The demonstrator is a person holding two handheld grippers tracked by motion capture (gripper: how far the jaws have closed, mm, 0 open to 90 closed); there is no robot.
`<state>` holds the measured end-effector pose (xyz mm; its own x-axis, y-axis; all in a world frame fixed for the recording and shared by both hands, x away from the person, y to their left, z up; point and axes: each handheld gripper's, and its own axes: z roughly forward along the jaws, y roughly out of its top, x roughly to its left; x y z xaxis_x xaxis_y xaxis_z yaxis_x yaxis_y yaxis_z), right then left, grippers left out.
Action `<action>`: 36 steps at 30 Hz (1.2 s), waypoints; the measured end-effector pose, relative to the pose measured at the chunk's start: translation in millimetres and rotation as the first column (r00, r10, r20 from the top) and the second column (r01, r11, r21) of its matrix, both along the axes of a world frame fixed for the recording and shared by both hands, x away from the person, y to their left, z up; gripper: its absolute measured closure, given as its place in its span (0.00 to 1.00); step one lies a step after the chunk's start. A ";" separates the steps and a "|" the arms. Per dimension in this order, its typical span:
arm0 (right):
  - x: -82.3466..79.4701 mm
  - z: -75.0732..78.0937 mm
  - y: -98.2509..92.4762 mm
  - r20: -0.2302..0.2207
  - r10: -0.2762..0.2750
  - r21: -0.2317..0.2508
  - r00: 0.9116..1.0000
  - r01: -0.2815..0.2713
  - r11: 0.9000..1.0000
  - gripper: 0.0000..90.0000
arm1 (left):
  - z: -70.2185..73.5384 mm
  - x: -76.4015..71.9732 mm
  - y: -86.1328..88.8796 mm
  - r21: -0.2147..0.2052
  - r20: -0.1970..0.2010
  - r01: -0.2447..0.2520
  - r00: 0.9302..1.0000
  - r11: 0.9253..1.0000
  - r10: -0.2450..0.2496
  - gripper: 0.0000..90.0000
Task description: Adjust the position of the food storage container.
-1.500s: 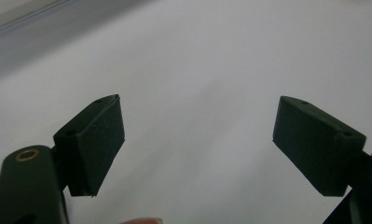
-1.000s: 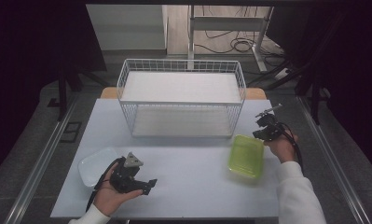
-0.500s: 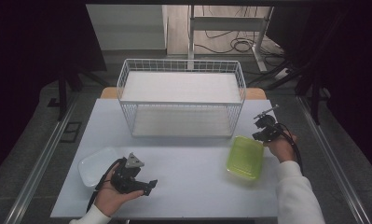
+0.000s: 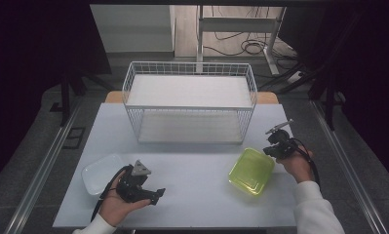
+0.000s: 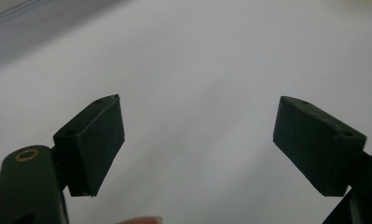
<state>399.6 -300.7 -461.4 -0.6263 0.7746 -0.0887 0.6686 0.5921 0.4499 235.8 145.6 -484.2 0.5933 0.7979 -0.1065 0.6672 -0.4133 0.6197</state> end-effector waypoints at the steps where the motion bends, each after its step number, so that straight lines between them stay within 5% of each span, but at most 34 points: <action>1: -2.6 -0.1 0.2 0.001 0.006 0.000 1.000 -0.006 1.000 0.99 | -0.1 -0.1 -0.1 0.000 0.000 0.001 1.000 1.000 -0.001 0.18; 9: -39.0 -6.9 6.8 -0.009 0.036 0.057 0.999 -0.035 0.998 0.99 | -1.1 -0.4 -2.4 0.001 -0.004 0.007 1.000 1.000 -0.007 0.18; 25: -71.7 -10.3 13.6 0.014 0.097 0.108 0.995 -0.098 0.989 0.99 | -1.9 -0.4 -2.7 0.004 -0.005 0.005 1.000 1.000 -0.005 0.18; 32: -95.6 9.3 3.2 0.086 0.083 0.135 0.993 -0.094 0.986 0.99 | -1.3 0.0 -0.5 0.001 -0.001 0.001 1.000 1.000 -0.001 0.18; 36: -121.4 18.2 9.6 0.091 0.136 0.145 0.987 -0.148 0.978 0.99 | -1.2 0.2 0.4 0.003 0.003 0.001 1.000 1.000 -0.002 0.18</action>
